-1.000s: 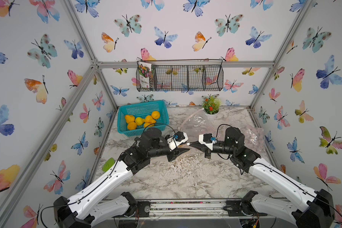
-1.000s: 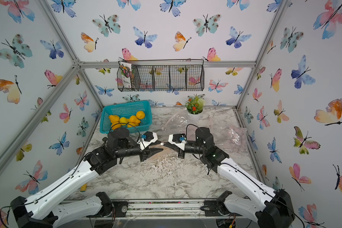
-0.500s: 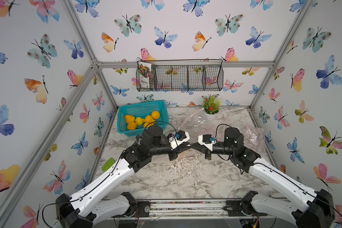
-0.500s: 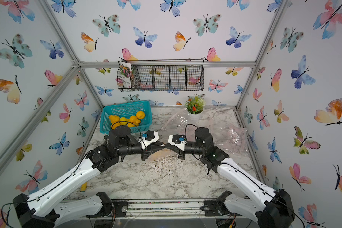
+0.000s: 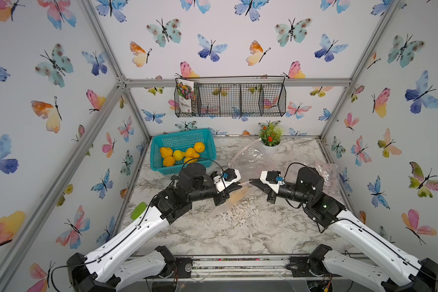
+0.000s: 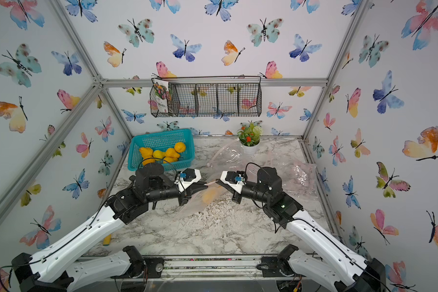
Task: Open the zip-top bag and take out the pear
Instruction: Unzip the zipper on the zipper food storage bag, then open the zipper of the food storage bag at the center of the board.
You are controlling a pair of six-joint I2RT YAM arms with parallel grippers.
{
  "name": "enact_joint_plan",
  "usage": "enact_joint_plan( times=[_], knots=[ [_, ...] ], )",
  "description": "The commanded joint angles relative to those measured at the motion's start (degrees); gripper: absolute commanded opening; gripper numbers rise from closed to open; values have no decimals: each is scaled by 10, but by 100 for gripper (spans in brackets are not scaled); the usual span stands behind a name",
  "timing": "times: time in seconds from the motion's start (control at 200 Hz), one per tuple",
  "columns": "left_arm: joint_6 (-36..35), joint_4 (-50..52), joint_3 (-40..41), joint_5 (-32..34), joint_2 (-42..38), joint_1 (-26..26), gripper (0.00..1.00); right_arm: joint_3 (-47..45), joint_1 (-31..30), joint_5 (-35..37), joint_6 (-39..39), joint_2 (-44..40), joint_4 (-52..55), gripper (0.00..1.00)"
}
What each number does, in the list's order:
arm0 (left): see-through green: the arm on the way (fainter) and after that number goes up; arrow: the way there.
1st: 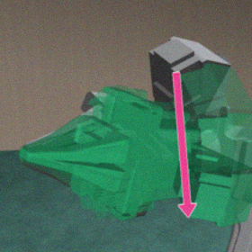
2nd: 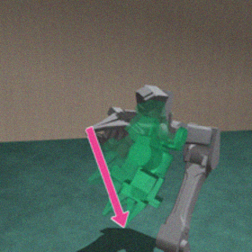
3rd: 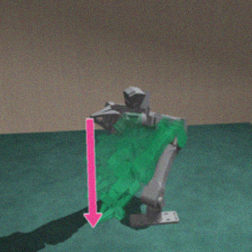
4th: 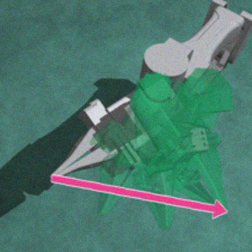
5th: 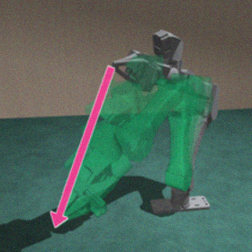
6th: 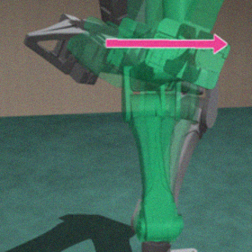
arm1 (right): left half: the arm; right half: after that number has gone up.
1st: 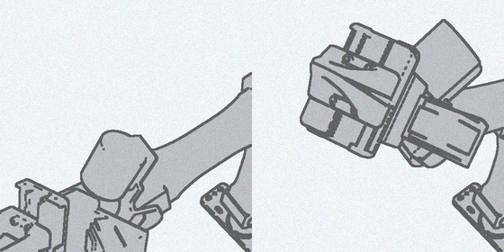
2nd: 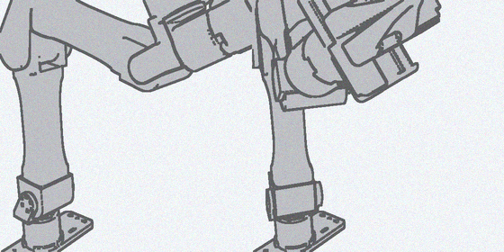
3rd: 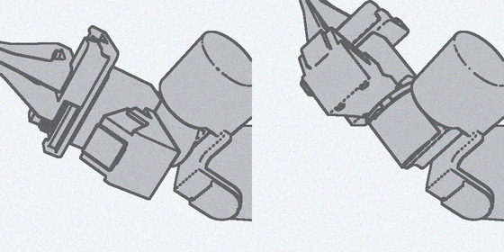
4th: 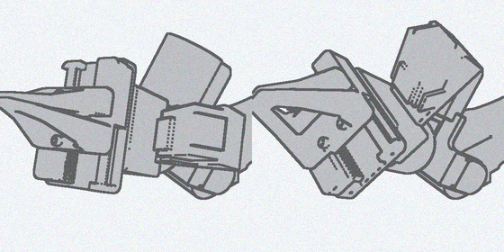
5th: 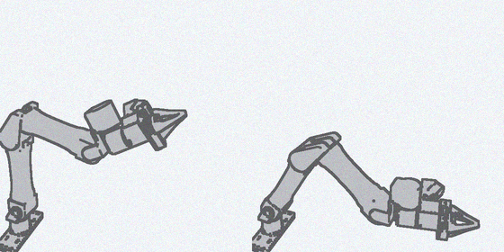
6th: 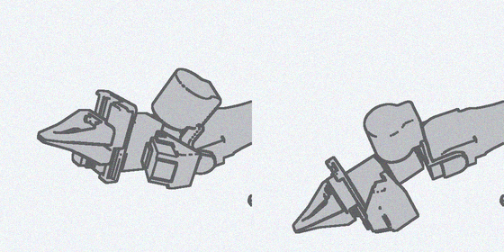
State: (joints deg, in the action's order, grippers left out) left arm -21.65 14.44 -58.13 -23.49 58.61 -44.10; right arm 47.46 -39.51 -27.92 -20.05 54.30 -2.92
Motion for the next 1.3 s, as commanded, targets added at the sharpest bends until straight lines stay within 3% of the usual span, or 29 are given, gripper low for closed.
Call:
enact_joint_plan(
  times=[0.0,0.355,0.956,1.066,1.291],
  knots=[
    [0,81,30,41,-20,18,0,1,2,87,9,-35,-36,3],
    [46,117,65,134,-57,78,0,5,2,318,12,-102,-53,3],
    [72,102,84,148,-54,125,0,-15,2,485,85,-125,-53,3],
    [61,92,86,109,-55,125,0,-25,2,428,80,-125,-60,3],
    [38,35,95,-25,-60,125,0,-2,2,63,15,-48,-16,2]
  ],
)
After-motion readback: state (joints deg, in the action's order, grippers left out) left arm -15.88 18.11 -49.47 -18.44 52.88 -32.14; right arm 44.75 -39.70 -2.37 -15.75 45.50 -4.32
